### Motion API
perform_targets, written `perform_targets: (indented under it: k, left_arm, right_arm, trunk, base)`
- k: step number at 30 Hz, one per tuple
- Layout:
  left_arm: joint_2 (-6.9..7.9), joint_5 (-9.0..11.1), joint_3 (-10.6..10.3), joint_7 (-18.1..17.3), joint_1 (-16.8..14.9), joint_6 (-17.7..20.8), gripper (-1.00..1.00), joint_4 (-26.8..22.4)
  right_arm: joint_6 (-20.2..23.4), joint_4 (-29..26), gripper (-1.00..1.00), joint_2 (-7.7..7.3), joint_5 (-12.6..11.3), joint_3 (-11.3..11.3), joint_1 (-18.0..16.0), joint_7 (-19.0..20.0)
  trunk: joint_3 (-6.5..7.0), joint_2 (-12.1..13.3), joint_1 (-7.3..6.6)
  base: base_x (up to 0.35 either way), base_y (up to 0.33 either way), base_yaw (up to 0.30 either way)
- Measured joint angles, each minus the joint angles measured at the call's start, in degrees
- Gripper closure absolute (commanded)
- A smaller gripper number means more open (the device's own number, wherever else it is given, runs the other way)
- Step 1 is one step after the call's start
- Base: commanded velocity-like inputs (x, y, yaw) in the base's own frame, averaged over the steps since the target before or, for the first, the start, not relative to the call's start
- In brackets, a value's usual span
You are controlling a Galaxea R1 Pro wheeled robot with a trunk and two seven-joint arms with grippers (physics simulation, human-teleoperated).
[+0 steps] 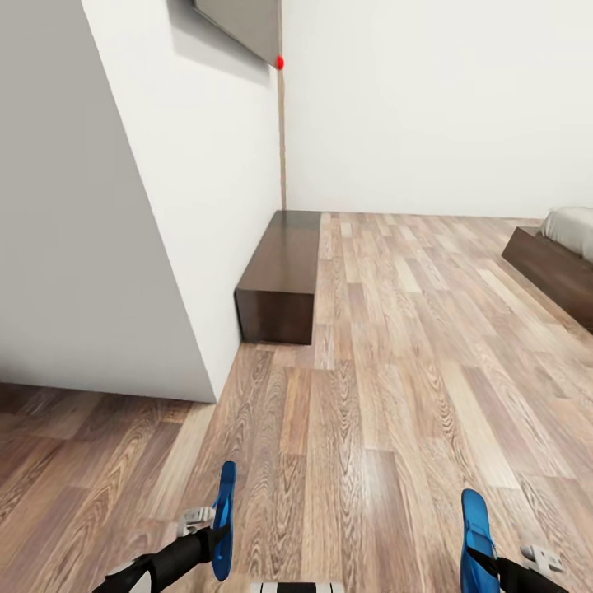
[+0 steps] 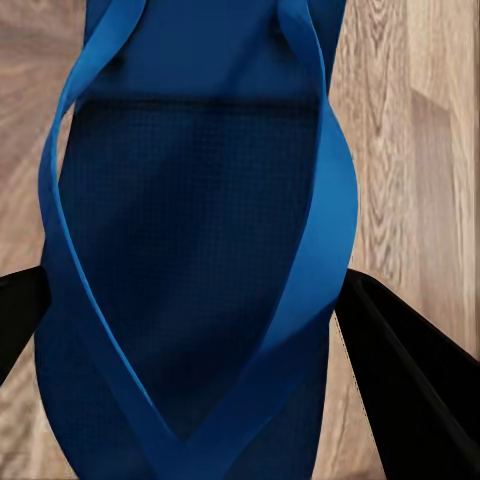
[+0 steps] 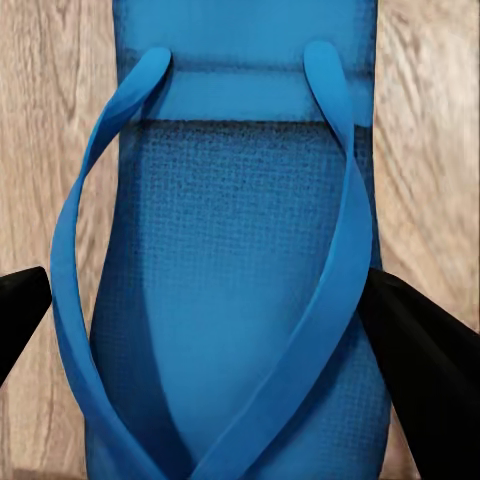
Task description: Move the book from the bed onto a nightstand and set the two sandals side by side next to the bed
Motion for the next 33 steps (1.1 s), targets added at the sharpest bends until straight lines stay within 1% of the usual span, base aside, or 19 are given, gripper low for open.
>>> perform_targets:
  k: [1, 3, 4, 6, 7, 8, 9, 11, 13, 15, 17, 19, 23, 26, 27, 29, 31, 33]
  left_arm:
    - [-0.02, 0.0, -0.02, 0.01, 0.0, 0.0, 1.0, 0.0]
    - [-0.35, -0.05, -0.1, 0.13, 0.0, 0.01, 1.0, 0.3]
    - [-0.8, -0.13, -0.2, 0.41, 0.0, 0.01, 1.0, 0.7]
    - [-1.45, -0.16, -0.15, 1.32, 0.0, 0.0, 1.0, 0.92]
    - [-1.67, -0.17, -0.1, 1.77, 0.0, 0.0, 1.0, 0.98]
    - [-2.33, -0.66, -0.2, 3.5, 0.01, -0.02, 1.0, 1.12]
    - [-2.57, -0.88, -0.11, 4.21, 0.0, -0.03, 1.0, 1.13]
    - [-3.31, -2.12, -0.11, 6.11, 0.0, -0.08, 1.0, 1.18]
    - [-4.16, -4.4, -0.14, 7.69, 0.0, -0.14, 1.0, 1.22]
    - [-4.57, -6.38, -0.07, 8.36, 0.0, -0.22, 1.0, 1.24]
    - [-4.7, -7.16, -0.03, 8.59, 0.0, -0.26, 1.0, 1.26]
    - [-4.79, -7.56, -0.02, 8.71, 0.0, -0.28, 1.0, 1.29]
    - [-4.9, -7.89, 0.0, 8.84, 0.0, -0.29, 1.0, 1.34]
    - [-4.93, -7.95, -0.01, 8.92, 0.0, -0.29, 1.0, 1.8]
    - [-4.91, -7.94, 0.01, 8.94, 0.0, -0.29, 1.0, 1.84]
    - [-4.88, -7.96, 0.01, 9.05, 0.0, -0.29, 1.0, 1.94]
    - [-4.87, -7.96, 0.06, 9.11, 0.0, -0.31, 1.0, 1.98]
    - [-4.86, -7.95, 0.06, 9.11, 0.0, -0.34, 1.0, 2.0]
  right_arm:
    - [0.0, 0.01, 1.0, 0.02, 0.03, 0.02, 0.0, -0.05]
    - [-0.01, 0.03, 1.0, 0.73, 0.19, 0.22, 0.0, -0.19]
    - [-0.02, 0.02, 1.0, 2.01, 0.25, 0.26, 0.0, -0.25]
    - [-0.06, 0.03, 1.0, 3.43, 0.27, 0.27, 0.0, -0.32]
    - [-0.06, 0.04, 1.0, 3.81, 0.32, 0.41, 0.0, -0.36]
    - [-0.08, 0.08, 1.0, 4.67, 0.71, 0.47, 0.0, -0.89]
    - [-0.08, 0.09, 1.0, 5.04, 1.03, 0.57, 0.0, -1.26]
    - [-0.08, 0.12, 1.0, 6.36, 2.69, 0.75, 0.0, -2.79]
    - [-0.09, 0.08, 1.0, 8.33, 6.45, 0.96, 0.01, -5.38]
    - [-0.09, 0.05, 1.0, 9.54, 9.87, 0.75, 0.0, -7.0]
    - [-0.08, -0.02, 1.0, 9.95, 11.14, 0.58, 0.0, -7.46]
    - [-0.08, -0.05, 1.0, 10.06, 11.77, 0.47, -0.01, -7.52]
    - [0.04, -0.09, 1.0, 9.77, 12.29, 0.4, -0.01, -7.05]
    - [0.05, -0.08, 1.0, 9.68, 12.35, 0.42, -0.01, -1.93]
    - [0.06, -0.07, 1.0, 9.68, 12.36, 0.4, -0.01, -0.79]
    - [0.09, -0.08, 1.0, 9.63, 12.39, 0.39, -0.01, 3.69]
    - [0.11, -0.11, 1.0, 9.61, 12.41, 0.35, -0.01, 5.8]
    - [0.08, -0.13, 1.0, 9.62, 12.42, 0.33, -0.01, 7.09]
  trunk:
    - [0.0, 0.0, 0.0]
    - [0.0, 0.0, 0.0]
    - [0.0, 0.0, 0.0]
    - [0.0, 0.0, 0.0]
    - [0.0, 0.0, 0.0]
    - [0.0, 0.0, 0.0]
    - [0.0, 0.0, 0.0]
    - [0.0, 0.0, 0.0]
    - [0.0, 0.0, 0.0]
    - [0.0, 0.0, 0.0]
    - [0.0, 0.0, 0.0]
    - [0.0, 0.0, 0.0]
    - [0.01, 0.0, 0.0]
    - [0.05, 0.0, 0.0]
    - [0.07, 0.0, 0.0]
    - [0.1, 0.0, 0.0]
    - [0.14, 0.0, 0.0]
    - [0.18, 0.0, 0.0]
  base:
    - [0.0, 0.0, -0.281]
    - [0.0, 0.0, -0.281]
    - [0.0, 0.0, -0.281]
    - [0.0, 0.0, -0.281]
    - [0.0, 0.0, -0.281]
    - [0.0, 0.0, -0.281]
    - [0.0, 0.0, -0.281]
    - [0.0, 0.0, -0.281]
    - [0.0, 0.0, -0.281]
    - [0.0, 0.0, -0.281]
    - [0.0, 0.0, -0.281]
    - [0.0, 0.0, -0.281]
    - [0.0, 0.0, -0.281]
    - [0.0, 0.0, -0.281]
    - [0.0, 0.0, -0.281]
    - [0.0, 0.0, -0.281]
    - [0.0, 0.0, -0.281]
    - [0.0, 0.0, -0.281]
